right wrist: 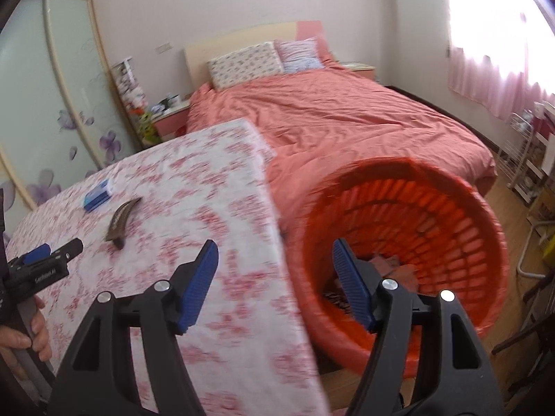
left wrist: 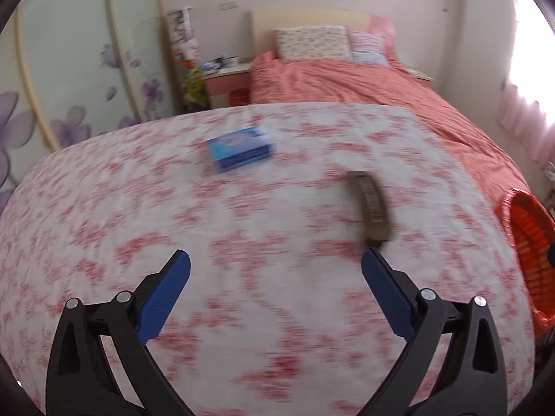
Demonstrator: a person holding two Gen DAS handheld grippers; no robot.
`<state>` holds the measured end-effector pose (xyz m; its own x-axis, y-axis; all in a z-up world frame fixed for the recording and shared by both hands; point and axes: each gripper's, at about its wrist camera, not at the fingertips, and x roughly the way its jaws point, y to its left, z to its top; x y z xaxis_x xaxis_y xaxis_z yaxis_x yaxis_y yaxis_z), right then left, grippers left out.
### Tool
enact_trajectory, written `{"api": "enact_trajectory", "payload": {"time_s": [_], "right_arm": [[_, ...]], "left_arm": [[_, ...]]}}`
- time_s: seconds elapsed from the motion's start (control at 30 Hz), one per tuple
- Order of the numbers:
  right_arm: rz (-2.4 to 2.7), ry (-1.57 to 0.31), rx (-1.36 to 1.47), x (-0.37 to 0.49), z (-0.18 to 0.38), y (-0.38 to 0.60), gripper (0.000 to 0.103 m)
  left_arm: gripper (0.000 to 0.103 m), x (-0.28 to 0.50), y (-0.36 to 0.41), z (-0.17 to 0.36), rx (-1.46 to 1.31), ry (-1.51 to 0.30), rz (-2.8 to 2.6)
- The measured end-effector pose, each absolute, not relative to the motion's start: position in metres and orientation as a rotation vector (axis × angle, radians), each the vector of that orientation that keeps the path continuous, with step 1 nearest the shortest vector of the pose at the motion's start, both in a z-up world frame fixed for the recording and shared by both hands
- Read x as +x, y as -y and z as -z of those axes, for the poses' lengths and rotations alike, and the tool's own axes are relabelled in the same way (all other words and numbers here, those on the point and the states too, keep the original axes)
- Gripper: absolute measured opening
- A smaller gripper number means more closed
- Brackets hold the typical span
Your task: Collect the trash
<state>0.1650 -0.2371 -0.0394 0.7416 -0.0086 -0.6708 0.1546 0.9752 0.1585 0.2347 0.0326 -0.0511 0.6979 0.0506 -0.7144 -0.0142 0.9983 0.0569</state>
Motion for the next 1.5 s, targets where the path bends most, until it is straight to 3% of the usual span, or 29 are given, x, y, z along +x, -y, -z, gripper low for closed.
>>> {"api": "enact_trajectory", "payload": {"time_s": [0.57, 0.67, 0.8, 1.0, 1.23, 1.5], "right_arm": [[-0.12, -0.88, 0.173, 0.277, 0.069, 0.071, 0.066], [-0.09, -0.889, 0.132, 0.289, 0.073, 0.059, 0.059], [-0.06, -0.898, 0.106, 0.297, 0.079, 0.06, 0.032], [-0.006, -0.882, 0.139, 0.282, 0.081, 0.093, 0.032], [-0.013, -0.874, 0.185, 0.275, 0.083, 0.115, 0.032], [-0.04, -0.87, 0.223, 0.273, 0.084, 0.12, 0.032]], "left_arm": [[0.101, 0.258, -0.142, 0.078, -0.077, -0.859, -0.163], [0.101, 0.262, -0.15, 0.079, -0.117, -0.859, -0.14], [0.101, 0.274, -0.148, 0.078, -0.138, -0.849, -0.114], [0.101, 0.31, -0.125, 0.064, -0.163, -0.808, -0.03], [0.101, 0.362, -0.073, 0.066, 0.168, -0.77, -0.003], [0.101, 0.401, -0.071, 0.073, 0.194, -0.788, 0.061]]}}
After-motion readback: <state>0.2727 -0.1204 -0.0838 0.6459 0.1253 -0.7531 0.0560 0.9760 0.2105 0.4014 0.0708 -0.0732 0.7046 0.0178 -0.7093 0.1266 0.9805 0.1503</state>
